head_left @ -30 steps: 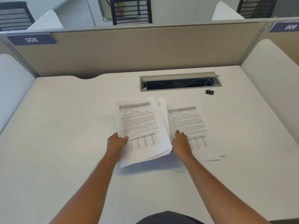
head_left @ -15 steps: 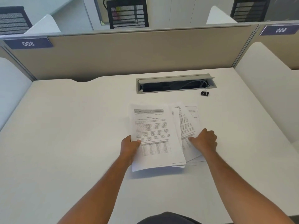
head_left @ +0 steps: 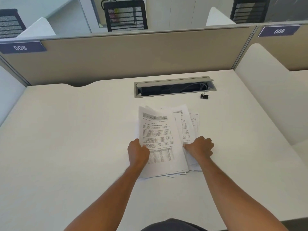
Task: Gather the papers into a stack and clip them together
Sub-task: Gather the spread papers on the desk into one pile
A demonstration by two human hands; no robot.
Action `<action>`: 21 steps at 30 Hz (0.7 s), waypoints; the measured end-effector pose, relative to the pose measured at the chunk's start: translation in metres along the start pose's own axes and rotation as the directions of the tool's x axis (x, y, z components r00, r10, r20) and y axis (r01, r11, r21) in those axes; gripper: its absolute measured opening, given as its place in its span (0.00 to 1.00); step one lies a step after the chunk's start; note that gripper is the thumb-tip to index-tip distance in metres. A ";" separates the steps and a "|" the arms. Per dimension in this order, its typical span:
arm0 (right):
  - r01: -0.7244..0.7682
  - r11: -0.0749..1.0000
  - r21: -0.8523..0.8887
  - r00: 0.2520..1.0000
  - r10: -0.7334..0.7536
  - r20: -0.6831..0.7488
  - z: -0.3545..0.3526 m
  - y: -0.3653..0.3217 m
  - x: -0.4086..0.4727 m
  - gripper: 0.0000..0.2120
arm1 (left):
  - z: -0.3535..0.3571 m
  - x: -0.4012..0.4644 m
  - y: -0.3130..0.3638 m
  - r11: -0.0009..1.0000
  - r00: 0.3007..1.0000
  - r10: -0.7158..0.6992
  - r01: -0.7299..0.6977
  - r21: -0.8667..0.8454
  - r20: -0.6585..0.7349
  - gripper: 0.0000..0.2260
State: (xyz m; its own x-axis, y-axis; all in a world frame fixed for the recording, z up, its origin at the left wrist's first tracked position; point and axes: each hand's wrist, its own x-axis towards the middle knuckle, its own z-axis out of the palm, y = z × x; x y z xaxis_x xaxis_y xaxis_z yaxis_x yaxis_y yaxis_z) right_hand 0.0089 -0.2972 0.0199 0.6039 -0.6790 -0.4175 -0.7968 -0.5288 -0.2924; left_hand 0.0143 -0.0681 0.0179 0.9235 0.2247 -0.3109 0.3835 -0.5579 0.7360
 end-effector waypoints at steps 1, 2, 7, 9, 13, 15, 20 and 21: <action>0.003 1.000 0.008 1.000 -0.003 -0.001 0.001 -0.001 -0.001 0.34 | 0.002 0.000 0.001 0.999 1.000 0.024 -0.024 0.038 -0.011 0.07; 0.013 1.000 0.024 1.000 -0.013 -0.003 0.003 -0.003 -0.001 0.32 | 0.003 0.000 0.002 0.997 0.999 0.042 -0.041 0.073 -0.019 0.07; 0.024 0.997 0.068 0.999 -0.023 -0.028 0.008 -0.007 -0.003 0.29 | 0.001 -0.002 0.006 0.992 0.998 0.061 -0.064 0.106 0.027 0.09; 0.004 0.995 0.103 1.000 -0.003 -0.015 0.006 -0.009 -0.002 0.29 | -0.001 -0.002 0.006 0.994 0.998 0.056 -0.059 0.094 0.042 0.09; 0.014 0.994 0.111 1.000 -0.014 0.000 0.005 -0.008 0.002 0.26 | -0.004 -0.001 0.005 0.998 0.997 0.038 -0.041 0.043 0.066 0.09; 0.053 0.995 0.088 0.999 -0.052 -0.009 0.007 -0.008 0.001 0.22 | -0.004 0.001 0.005 0.999 0.995 0.030 -0.031 0.013 0.092 0.10; 0.111 0.987 0.113 0.994 -0.111 0.002 0.005 -0.008 -0.004 0.16 | -0.004 0.003 0.007 0.998 0.984 -0.004 0.016 -0.066 0.177 0.16; 0.125 0.984 0.124 0.992 -0.126 0.006 0.005 -0.006 -0.004 0.15 | -0.003 0.002 0.007 0.995 0.980 -0.009 0.028 -0.092 0.197 0.17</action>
State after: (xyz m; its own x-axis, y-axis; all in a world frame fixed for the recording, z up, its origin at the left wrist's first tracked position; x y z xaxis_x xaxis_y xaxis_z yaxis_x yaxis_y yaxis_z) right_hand 0.0114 -0.2889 0.0191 0.6995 -0.6039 -0.3821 -0.7119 -0.5418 -0.4469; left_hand 0.0191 -0.0686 0.0241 0.9003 0.0684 -0.4299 0.4083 -0.4751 0.7795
